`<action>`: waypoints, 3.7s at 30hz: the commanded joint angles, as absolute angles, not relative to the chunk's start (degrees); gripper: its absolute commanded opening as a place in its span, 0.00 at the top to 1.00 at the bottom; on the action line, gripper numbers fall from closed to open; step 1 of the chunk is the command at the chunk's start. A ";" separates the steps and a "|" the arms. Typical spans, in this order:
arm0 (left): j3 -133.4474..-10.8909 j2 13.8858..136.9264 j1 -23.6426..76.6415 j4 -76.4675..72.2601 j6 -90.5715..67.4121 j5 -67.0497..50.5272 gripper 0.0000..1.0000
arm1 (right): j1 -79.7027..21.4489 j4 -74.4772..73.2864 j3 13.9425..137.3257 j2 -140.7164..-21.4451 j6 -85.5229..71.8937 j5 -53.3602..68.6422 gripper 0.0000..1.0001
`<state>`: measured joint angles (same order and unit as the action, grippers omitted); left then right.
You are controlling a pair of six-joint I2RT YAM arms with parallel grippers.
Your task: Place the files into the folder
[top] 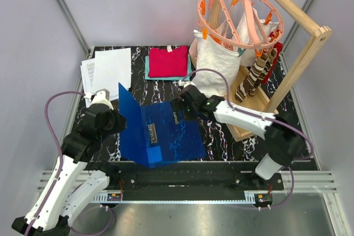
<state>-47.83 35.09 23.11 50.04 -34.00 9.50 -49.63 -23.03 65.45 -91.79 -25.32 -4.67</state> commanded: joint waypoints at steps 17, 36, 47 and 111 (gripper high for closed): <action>-46.05 43.15 17.85 41.31 -36.83 11.25 1.00 | -62.49 -30.59 92.72 -120.06 -32.96 -20.12 0.26; -47.54 62.75 -15.01 40.16 -34.89 7.40 0.01 | -60.82 -19.60 89.12 -126.82 -28.65 -20.83 0.42; -67.59 51.24 -0.71 43.70 -33.11 1.10 0.02 | -60.38 -20.39 89.74 -127.53 -25.67 -21.01 0.35; -43.41 92.02 20.39 8.61 -47.11 -0.18 0.76 | -47.11 17.05 61.17 -116.45 -44.03 25.40 0.66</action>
<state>-42.04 89.69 19.73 6.37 -47.42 -4.10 -48.12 13.61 61.10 -114.78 -42.59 24.25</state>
